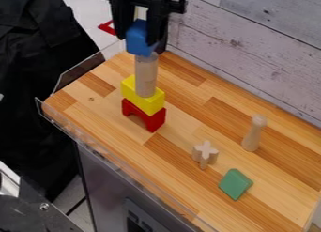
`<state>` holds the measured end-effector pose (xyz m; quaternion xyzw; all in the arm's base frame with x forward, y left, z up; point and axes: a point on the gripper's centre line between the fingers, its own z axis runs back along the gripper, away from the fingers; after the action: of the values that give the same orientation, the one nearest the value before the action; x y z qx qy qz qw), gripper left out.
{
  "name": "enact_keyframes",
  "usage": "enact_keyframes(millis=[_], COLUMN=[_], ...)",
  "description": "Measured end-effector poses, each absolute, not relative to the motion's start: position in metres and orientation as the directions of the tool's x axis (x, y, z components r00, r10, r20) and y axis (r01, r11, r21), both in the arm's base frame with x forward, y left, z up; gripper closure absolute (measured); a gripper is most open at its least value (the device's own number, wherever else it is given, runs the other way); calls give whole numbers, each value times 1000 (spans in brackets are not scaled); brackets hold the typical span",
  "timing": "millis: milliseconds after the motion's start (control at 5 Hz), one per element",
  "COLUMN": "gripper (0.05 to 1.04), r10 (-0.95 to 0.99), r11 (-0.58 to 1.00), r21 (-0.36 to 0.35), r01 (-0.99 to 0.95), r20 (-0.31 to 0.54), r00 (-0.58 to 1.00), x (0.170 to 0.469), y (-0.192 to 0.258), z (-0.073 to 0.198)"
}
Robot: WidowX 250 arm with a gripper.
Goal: Put the blue cube on top of the white cylinder
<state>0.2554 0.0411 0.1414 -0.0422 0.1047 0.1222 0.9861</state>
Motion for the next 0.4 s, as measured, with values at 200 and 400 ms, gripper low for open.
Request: enact_keyframes(millis=[200, 400], gripper=[545, 545], r10=[234, 233], r11=[966, 966], r21=[-57, -58], r01=[-251, -253], r20=[-218, -230], r00=[948, 945], x=[255, 257], y=[42, 42], z=[141, 137])
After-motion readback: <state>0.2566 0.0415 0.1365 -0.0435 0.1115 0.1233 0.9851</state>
